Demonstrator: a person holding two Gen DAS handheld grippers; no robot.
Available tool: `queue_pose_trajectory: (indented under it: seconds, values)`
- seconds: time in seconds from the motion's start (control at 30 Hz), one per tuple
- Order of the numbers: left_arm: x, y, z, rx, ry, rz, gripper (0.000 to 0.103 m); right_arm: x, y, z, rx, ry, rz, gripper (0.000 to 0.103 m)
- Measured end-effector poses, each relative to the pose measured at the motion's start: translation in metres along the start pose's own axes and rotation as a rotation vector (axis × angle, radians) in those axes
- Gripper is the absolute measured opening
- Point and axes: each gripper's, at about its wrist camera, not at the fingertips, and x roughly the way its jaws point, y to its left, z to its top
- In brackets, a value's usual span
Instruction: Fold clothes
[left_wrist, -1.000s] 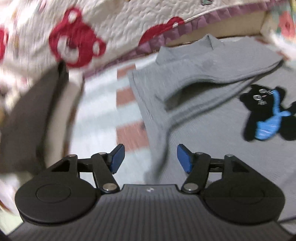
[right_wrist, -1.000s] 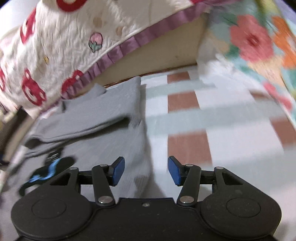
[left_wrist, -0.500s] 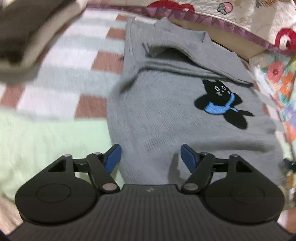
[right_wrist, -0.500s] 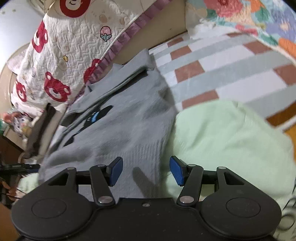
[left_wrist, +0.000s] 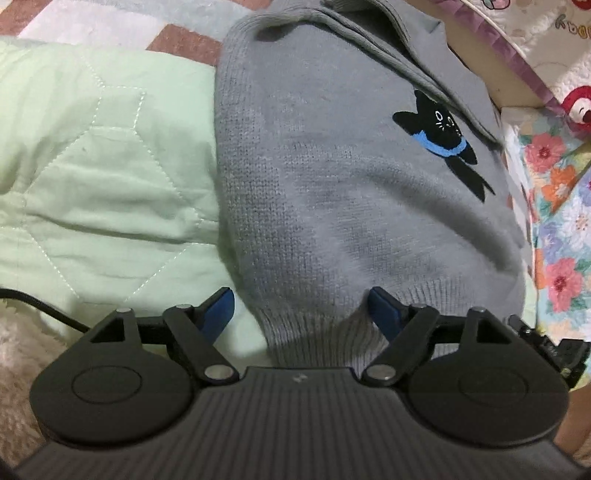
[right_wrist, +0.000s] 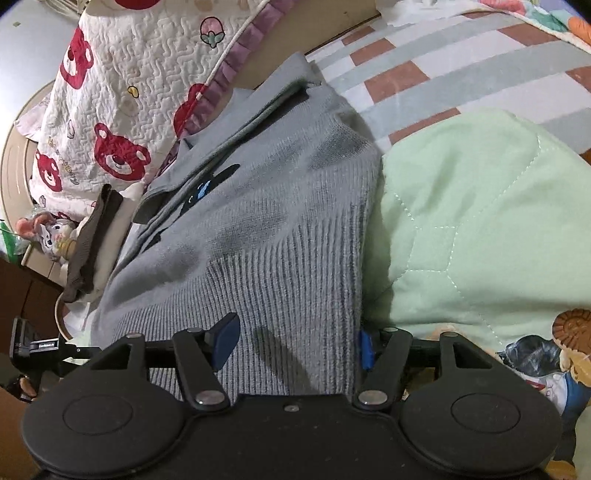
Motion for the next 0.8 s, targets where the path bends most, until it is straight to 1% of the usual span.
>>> queue_pose_trajectory:
  seconds: [0.07,0.1,0.13,0.17,0.2,0.27,0.3,0.33,0.37,0.4,0.43,0.47,0.5,0.63,0.73,0.77,0.8]
  values:
    - [0.003,-0.003,-0.002,-0.002,-0.013,-0.001,0.083,0.000,0.002,0.000,-0.010,-0.005,0.002,0.069]
    - [0.003,-0.003,-0.003,-0.007,-0.023,-0.009,0.083,0.000,0.003,-0.001,-0.024,-0.006,0.011,0.063]
    - [0.004,-0.005,-0.004,0.003,-0.030,-0.014,0.083,0.001,0.006,-0.001,-0.045,-0.005,0.021,0.041]
    - [0.005,-0.008,-0.006,0.024,-0.037,-0.018,0.083,0.001,0.009,-0.002,-0.064,-0.002,0.017,0.030]
    - [0.006,-0.011,-0.008,0.052,-0.042,-0.014,0.086,0.002,0.012,-0.002,-0.076,0.002,-0.001,0.025]
    - [0.008,-0.019,-0.012,0.117,-0.051,0.010,0.087,0.003,0.016,-0.003,-0.091,0.003,-0.023,0.025]
    - [0.008,-0.021,-0.014,0.131,-0.060,0.020,0.087,0.002,0.018,-0.003,-0.095,-0.004,-0.017,0.025]
    - [0.009,-0.022,-0.015,0.139,-0.072,0.026,0.087,0.001,0.019,-0.003,-0.099,-0.013,-0.007,0.020]
    - [0.009,-0.023,-0.017,0.148,-0.083,0.031,0.084,0.000,0.021,-0.002,-0.105,-0.020,0.001,0.018]
    - [0.008,-0.024,-0.018,0.157,-0.089,0.032,0.066,-0.002,0.022,-0.002,-0.110,-0.027,0.008,0.015]
    - [0.008,-0.024,-0.018,0.167,-0.088,0.026,0.032,-0.003,0.024,-0.001,-0.117,-0.034,0.017,0.014]
    - [0.007,-0.025,-0.019,0.177,-0.090,0.021,0.020,-0.006,0.026,-0.001,-0.123,-0.040,0.028,0.014]
    - [0.006,-0.026,-0.020,0.186,-0.095,0.016,0.012,-0.009,0.028,0.000,-0.126,-0.049,0.044,0.014]
    - [-0.010,-0.040,-0.021,0.283,-0.154,-0.016,0.011,-0.022,0.033,0.005,-0.105,-0.097,0.122,0.013]
    - [-0.024,-0.048,-0.012,0.303,-0.195,-0.044,0.010,-0.023,0.034,0.014,-0.055,-0.139,0.177,0.013]
    - [-0.028,-0.051,-0.009,0.306,-0.207,-0.054,0.010,-0.023,0.035,0.019,-0.039,-0.156,0.186,0.013]
    - [-0.033,-0.053,-0.005,0.310,-0.220,-0.063,0.010,-0.023,0.038,0.025,-0.036,-0.173,0.173,0.013]
